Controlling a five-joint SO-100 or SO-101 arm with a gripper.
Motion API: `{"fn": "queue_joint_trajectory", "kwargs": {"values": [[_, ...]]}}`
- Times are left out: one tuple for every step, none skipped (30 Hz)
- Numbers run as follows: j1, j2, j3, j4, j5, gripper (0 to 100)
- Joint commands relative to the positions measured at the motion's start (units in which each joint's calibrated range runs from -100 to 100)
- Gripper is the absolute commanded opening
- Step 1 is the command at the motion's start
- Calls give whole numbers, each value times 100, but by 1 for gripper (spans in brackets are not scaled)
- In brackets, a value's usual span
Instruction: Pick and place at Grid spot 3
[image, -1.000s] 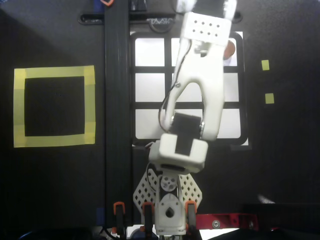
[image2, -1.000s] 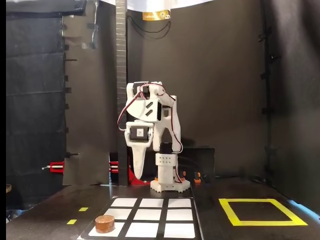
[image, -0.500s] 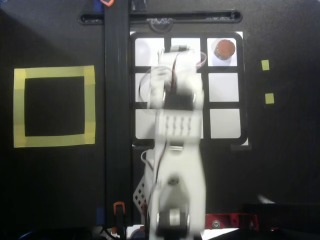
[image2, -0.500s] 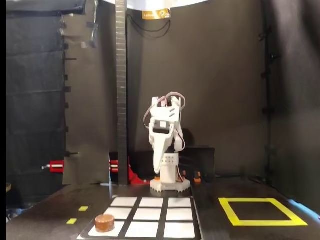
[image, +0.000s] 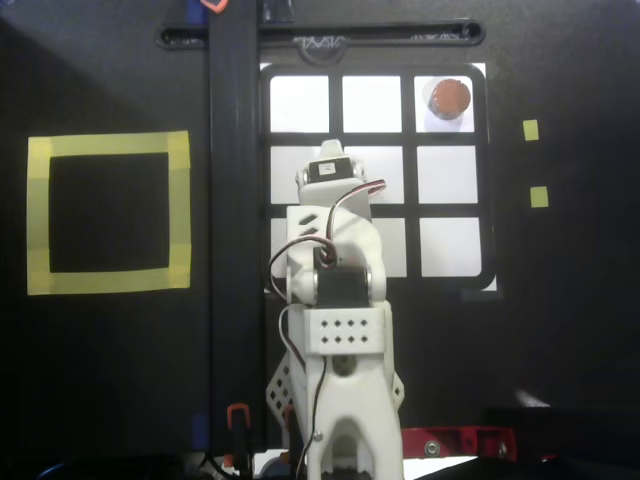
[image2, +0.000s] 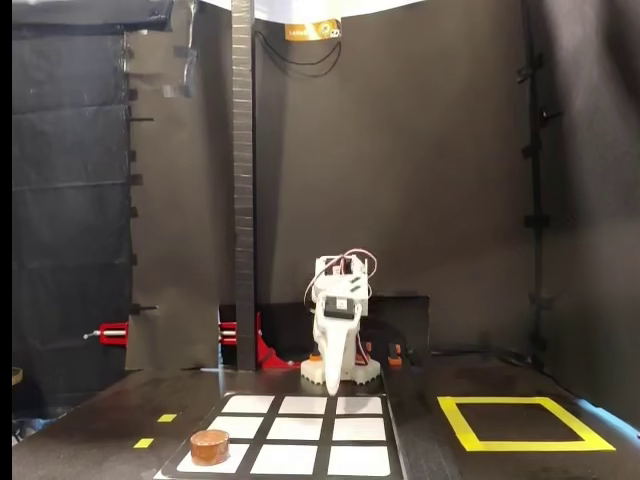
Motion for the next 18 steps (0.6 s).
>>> {"fn": "queue_joint_trajectory", "kwargs": {"values": [[83,-169,64,49,20,0],[67,-349,64,256,24,0],[50,-375,64,306,24,0],[42,-375,64,306,24,0],[50,-375,64,306,24,0],[58,-375,64,306,20,0],[67,-375,64,306,15,0],[100,-375,64,306,0,0],[83,-375,64,306,10,0],[75,-375,64,306,15,0],[75,-375,64,306,15,0],[75,-375,64,306,15,0],[75,-375,64,306,15,0],[75,-375,64,306,15,0],[75,-375,64,306,15,0],[75,-375,64,306,15,0],[75,-375,64,306,15,0],[75,-375,64,306,15,0]]}}
